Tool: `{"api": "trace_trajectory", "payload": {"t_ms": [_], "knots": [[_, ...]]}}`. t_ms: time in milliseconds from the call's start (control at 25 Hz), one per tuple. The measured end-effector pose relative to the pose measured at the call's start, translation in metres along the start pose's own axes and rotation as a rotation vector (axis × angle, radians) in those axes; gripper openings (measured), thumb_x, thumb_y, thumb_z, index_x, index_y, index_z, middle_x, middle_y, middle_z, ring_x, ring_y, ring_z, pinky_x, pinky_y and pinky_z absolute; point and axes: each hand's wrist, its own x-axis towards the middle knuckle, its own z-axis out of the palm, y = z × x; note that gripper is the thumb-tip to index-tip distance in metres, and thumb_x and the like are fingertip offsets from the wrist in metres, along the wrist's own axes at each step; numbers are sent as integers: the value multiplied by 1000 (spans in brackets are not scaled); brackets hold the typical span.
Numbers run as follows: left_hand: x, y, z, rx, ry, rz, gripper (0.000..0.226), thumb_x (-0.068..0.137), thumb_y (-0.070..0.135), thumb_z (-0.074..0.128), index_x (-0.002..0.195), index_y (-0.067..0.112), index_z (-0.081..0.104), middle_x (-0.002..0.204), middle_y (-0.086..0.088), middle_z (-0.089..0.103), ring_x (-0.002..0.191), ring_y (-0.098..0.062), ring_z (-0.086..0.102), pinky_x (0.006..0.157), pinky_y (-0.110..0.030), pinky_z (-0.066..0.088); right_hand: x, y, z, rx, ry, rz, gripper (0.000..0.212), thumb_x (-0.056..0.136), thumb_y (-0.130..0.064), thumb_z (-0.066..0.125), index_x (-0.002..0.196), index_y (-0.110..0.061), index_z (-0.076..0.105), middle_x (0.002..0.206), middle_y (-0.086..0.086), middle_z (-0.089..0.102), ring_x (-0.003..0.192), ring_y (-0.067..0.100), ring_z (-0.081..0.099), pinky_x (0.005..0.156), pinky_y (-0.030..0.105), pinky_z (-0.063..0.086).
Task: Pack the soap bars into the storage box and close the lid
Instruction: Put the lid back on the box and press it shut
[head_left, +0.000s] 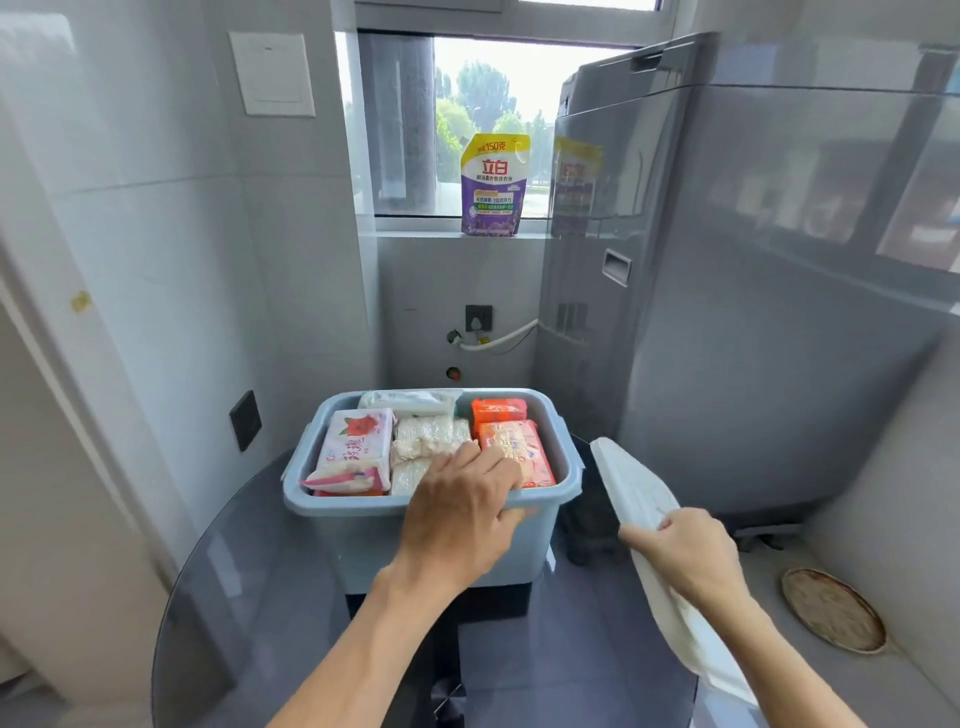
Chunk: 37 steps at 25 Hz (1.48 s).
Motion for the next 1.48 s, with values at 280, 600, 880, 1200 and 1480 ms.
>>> {"api": "trace_trajectory", "payload": {"t_ms": [280,600,880,1200,1480], "knots": [[-4,0,-10,-89,-59,-4,24,79,48,66,83,26,59,81,13,59,81,-13,51,79,-33,46,12,-25,-36,671,19,56,54,58,-47,75,60,-2,45,59,9,37,56,20,34,54,34,30],[-4,-48,-68,-480,715,-532,13,86,11,52,83,20,61,84,6,61,81,-23,57,72,-38,46,-31,-143,-28,280,-9,-843,24,64,-35,76,72,-19,60,76,-7,62,75,6,56,70,20,47],[-39,-114,-67,-488,223,-893,20,95,34,55,113,28,61,112,9,58,111,-19,54,89,-34,41,-29,-178,-7,61,-242,-1066,7,70,-19,51,72,-23,56,76,-12,58,76,16,50,69,39,49],[-42,-113,-59,-531,286,-998,31,75,45,52,100,29,61,95,18,62,90,-5,59,76,-36,47,-21,-157,6,96,-59,-1198,14,80,0,58,81,-13,61,81,-3,65,74,24,57,61,42,52],[-32,-130,-66,-264,115,-948,17,82,43,58,90,28,62,114,6,67,98,-21,59,75,-35,42,21,-137,-3,140,-116,-435,28,98,-26,48,121,-22,63,129,-1,65,123,26,53,97,42,42]]}}
